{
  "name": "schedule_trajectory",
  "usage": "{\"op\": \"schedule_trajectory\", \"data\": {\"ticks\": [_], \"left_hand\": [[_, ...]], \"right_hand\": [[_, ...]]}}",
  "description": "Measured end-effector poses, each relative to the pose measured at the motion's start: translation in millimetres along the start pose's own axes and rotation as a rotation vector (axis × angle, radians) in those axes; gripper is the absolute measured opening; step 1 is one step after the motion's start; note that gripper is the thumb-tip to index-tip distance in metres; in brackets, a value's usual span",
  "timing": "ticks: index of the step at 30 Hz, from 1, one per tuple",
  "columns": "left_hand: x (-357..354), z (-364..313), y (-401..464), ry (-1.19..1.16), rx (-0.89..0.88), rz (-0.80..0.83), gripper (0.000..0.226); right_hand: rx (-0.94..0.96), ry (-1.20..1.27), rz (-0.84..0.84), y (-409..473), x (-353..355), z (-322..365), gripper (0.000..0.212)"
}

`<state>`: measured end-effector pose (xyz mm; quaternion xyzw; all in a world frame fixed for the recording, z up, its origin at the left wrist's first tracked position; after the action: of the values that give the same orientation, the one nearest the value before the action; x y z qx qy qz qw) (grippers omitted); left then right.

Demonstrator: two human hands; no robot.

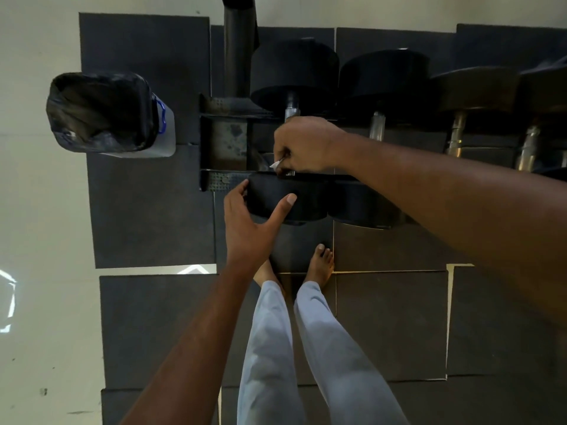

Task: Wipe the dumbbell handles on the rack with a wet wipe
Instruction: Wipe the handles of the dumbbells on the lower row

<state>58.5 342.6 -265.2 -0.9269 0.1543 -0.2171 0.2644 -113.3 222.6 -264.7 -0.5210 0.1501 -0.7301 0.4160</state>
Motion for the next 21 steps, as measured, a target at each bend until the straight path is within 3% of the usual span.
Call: {"op": "schedule_trajectory", "data": {"ticks": [6, 9, 15, 21], "left_hand": [[-0.3, 0.0, 0.4, 0.015, 0.01, -0.008, 0.096], [-0.4, 0.2, -0.5, 0.014, 0.022, -0.005, 0.097], [-1.3, 0.4, -1.7, 0.02, 0.042, -0.02, 0.1], [-0.2, 0.1, -1.0, 0.024, 0.044, -0.026, 0.099]], "right_hand": [[-0.05, -0.044, 0.101, 20.6, 0.2, 15.4, 0.013], [-0.056, 0.006, 0.057, 12.5, -0.3, 7.8, 0.014], [-0.071, 0.373, -0.079, -27.8, -20.3, -16.9, 0.012], [-0.312, 0.66, -0.096, -30.9, -52.6, -50.2, 0.014]]}}
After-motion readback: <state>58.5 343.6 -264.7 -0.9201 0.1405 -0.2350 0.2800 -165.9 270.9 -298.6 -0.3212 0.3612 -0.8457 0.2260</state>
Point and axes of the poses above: each hand's wrist, its own y-axis towards the middle knuckle, its own x-axis out of the back of the hand, z = x × y, the point moved 6 cm from there along y, towards the middle knuckle, and after that the axes turned 12 degrees about z, right-handed, at the moved point
